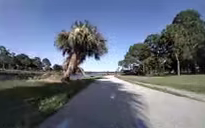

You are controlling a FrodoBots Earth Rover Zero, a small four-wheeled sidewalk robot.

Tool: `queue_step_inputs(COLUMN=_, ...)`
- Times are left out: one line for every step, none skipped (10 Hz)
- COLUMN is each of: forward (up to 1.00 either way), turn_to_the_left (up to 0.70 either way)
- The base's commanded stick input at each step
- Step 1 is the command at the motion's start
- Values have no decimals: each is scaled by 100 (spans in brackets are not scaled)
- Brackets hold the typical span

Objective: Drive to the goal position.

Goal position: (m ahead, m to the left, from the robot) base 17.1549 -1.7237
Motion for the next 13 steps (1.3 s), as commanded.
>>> queue_step_inputs(forward=70, turn_to_the_left=0)
queue_step_inputs(forward=70, turn_to_the_left=0)
queue_step_inputs(forward=70, turn_to_the_left=0)
queue_step_inputs(forward=70, turn_to_the_left=0)
queue_step_inputs(forward=70, turn_to_the_left=0)
queue_step_inputs(forward=70, turn_to_the_left=-1)
queue_step_inputs(forward=70, turn_to_the_left=-3)
queue_step_inputs(forward=70, turn_to_the_left=-28)
queue_step_inputs(forward=70, turn_to_the_left=-20)
queue_step_inputs(forward=70, turn_to_the_left=-7)
queue_step_inputs(forward=70, turn_to_the_left=-1)
queue_step_inputs(forward=70, turn_to_the_left=0)
queue_step_inputs(forward=70, turn_to_the_left=0)
